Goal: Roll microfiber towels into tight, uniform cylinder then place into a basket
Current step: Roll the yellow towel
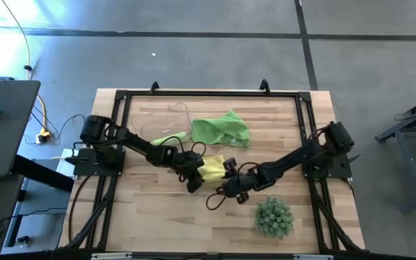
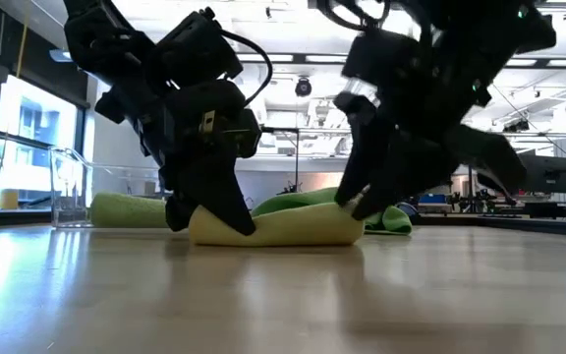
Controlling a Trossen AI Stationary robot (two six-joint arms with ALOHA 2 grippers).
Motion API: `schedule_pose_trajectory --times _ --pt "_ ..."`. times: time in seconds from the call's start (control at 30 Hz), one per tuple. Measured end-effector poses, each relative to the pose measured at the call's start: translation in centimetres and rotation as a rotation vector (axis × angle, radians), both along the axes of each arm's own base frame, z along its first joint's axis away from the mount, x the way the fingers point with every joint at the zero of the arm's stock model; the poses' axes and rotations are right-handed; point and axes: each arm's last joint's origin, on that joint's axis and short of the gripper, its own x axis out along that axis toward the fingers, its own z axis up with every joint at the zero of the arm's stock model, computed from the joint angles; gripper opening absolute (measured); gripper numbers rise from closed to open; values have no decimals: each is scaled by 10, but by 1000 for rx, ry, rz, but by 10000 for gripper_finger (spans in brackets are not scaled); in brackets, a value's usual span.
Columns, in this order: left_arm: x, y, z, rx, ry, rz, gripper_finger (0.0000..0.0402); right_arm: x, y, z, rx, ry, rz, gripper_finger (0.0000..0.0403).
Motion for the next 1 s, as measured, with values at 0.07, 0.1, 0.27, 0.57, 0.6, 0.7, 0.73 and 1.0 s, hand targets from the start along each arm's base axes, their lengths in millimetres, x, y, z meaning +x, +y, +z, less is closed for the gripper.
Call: schedule_pose_trajectory --times 0.07,0.1,0.27,0.57,0.6,0.7,0.73,1.0 --pt "0 0 0 2 -1 2 46 1 -1 -3 1 3 -11 124" --pt "0 0 0 3 -1 3 46 2 -3 -5 -3 11 -17 123" --pt "1 -4 1 36 -19 -20 58 6 -15 -6 47 5 -105 123" --pt "4 -7 2 69 -58 -61 112 15 -40 -20 232 65 -175 164" --pt "4 -6 5 79 -67 -70 116 16 -41 -21 245 71 -180 170" --pt "2 -4 11 134 -82 -123 125 17 -46 -26 294 92 -229 181" --pt "1 -3 14 155 -88 -141 126 17 -48 -26 306 96 -244 182" --pt "-10 -6 52 259 -139 -220 127 19 -64 -27 500 138 -333 165"
